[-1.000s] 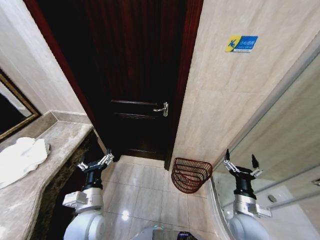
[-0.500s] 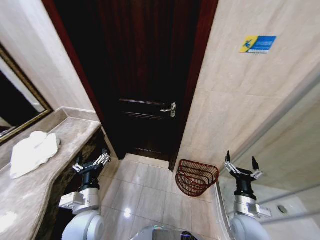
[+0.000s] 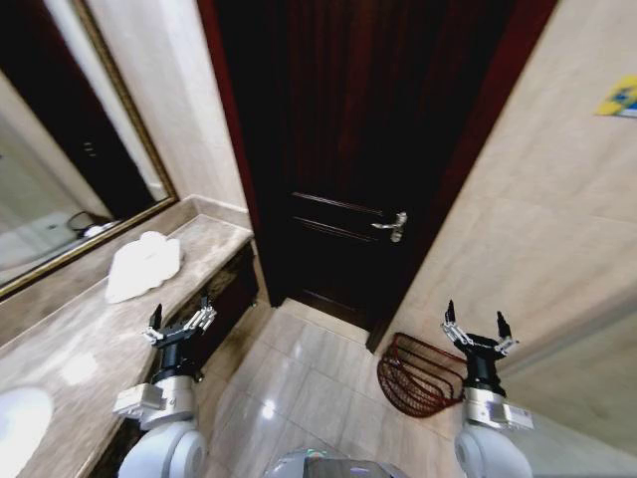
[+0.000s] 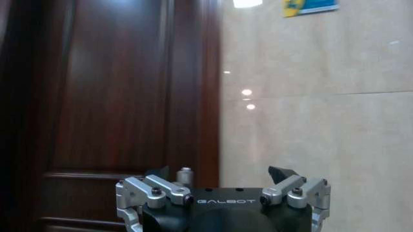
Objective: Discard the used towel into the hamper.
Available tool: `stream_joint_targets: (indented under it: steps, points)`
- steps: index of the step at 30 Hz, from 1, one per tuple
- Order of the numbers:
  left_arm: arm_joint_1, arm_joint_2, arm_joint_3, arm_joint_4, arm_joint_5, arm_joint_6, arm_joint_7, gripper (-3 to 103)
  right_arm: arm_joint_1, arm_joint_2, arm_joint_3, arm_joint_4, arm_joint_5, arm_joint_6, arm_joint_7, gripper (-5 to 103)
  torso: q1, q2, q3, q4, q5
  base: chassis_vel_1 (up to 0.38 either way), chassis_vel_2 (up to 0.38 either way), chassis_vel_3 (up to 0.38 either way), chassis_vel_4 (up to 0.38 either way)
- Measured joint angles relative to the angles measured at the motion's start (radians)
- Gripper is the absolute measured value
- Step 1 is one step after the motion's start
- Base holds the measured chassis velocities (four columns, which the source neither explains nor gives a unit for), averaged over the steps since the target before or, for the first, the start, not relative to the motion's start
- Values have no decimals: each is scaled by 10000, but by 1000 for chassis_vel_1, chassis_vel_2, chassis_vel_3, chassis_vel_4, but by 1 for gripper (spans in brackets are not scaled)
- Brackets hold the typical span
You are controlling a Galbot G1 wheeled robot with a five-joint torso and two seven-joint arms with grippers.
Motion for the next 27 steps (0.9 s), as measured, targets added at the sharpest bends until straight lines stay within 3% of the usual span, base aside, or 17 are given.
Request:
stream_joint_targets:
  steps: [18, 21, 27]
  points:
    - [12, -2, -40, 58, 144, -128, -257, 100, 181, -101, -60, -79, 2, -25, -239, 100, 0, 0, 0, 0, 0, 129, 132, 133, 122]
    - [-57, -1, -103, 307, 272, -373, -316, 100, 225, -163, -66, -256, -10, -127, -413, 100, 1, 0, 0, 3, -1, 98, 98, 106, 89]
    - [-208, 406, -556, 513, 378, -175, -45, 100, 64, -272, -166, -227, 6, -431, -925, 100, 2, 0, 0, -7, 0, 46, 30, 38, 23]
